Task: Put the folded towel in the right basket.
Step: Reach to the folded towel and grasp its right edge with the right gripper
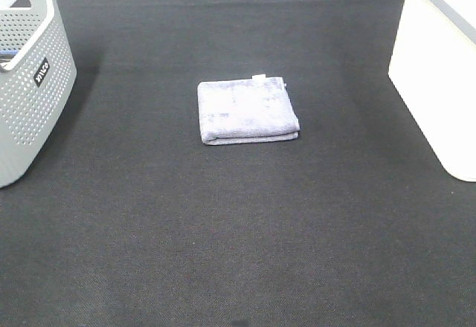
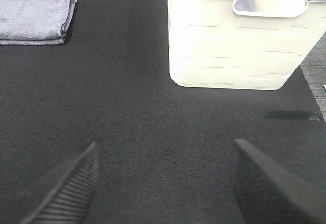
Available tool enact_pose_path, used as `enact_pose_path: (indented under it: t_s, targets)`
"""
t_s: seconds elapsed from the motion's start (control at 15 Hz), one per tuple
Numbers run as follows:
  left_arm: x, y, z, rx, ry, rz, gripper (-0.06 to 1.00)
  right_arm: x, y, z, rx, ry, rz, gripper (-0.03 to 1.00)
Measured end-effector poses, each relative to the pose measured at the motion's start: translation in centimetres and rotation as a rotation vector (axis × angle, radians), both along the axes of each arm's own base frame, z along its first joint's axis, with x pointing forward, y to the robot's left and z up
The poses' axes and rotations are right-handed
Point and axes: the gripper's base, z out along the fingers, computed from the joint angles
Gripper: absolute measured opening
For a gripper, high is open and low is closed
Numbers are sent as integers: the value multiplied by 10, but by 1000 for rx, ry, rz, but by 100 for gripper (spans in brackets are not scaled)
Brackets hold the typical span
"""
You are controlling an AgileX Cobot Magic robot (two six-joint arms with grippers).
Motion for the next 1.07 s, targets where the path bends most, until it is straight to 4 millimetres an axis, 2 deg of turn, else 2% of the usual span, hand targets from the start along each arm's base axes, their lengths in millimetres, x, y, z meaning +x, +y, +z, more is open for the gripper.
enact_pose_path:
  t_s: [1.07]
  targets:
    - [0,0,0,0,0,0,97,0,0,0,0,0,0,69]
